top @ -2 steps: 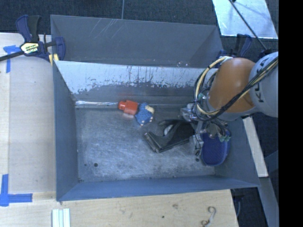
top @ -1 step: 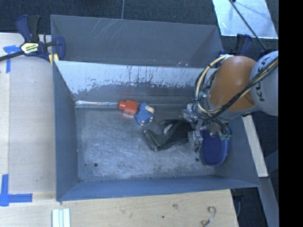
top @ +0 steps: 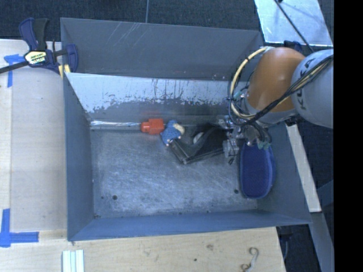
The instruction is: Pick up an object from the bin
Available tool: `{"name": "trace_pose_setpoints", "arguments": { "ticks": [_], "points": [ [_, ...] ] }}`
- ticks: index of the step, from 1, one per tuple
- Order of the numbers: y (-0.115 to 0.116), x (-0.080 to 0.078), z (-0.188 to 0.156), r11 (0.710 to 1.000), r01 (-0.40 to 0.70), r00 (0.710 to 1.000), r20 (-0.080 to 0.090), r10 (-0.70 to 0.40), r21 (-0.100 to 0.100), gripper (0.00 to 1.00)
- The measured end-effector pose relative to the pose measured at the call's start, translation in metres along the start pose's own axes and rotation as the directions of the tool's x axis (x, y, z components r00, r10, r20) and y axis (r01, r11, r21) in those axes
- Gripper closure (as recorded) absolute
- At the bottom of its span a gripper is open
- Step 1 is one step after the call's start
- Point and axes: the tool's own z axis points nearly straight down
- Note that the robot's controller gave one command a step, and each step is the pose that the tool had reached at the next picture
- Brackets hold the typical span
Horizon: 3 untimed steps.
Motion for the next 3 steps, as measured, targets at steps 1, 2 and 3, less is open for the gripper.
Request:
{"name": "trace_pose_setpoints", "arguments": {
  "ticks": [1,2,3],
  "points": [
    [0.0003,-0.0024,-0.0012,1.0,-0.004,1.0,0.016,0.004,0.0,0.0],
    [-0.0043,-0.0041,-0.0049,1.0,-0.005,1.0,0.022,0.005,0.008,1.0],
    [-0.0012,-0.0026,-0.0017,1.0,-0.004,1.0,0.018,0.004,0.003,0.0]
  ]
}}
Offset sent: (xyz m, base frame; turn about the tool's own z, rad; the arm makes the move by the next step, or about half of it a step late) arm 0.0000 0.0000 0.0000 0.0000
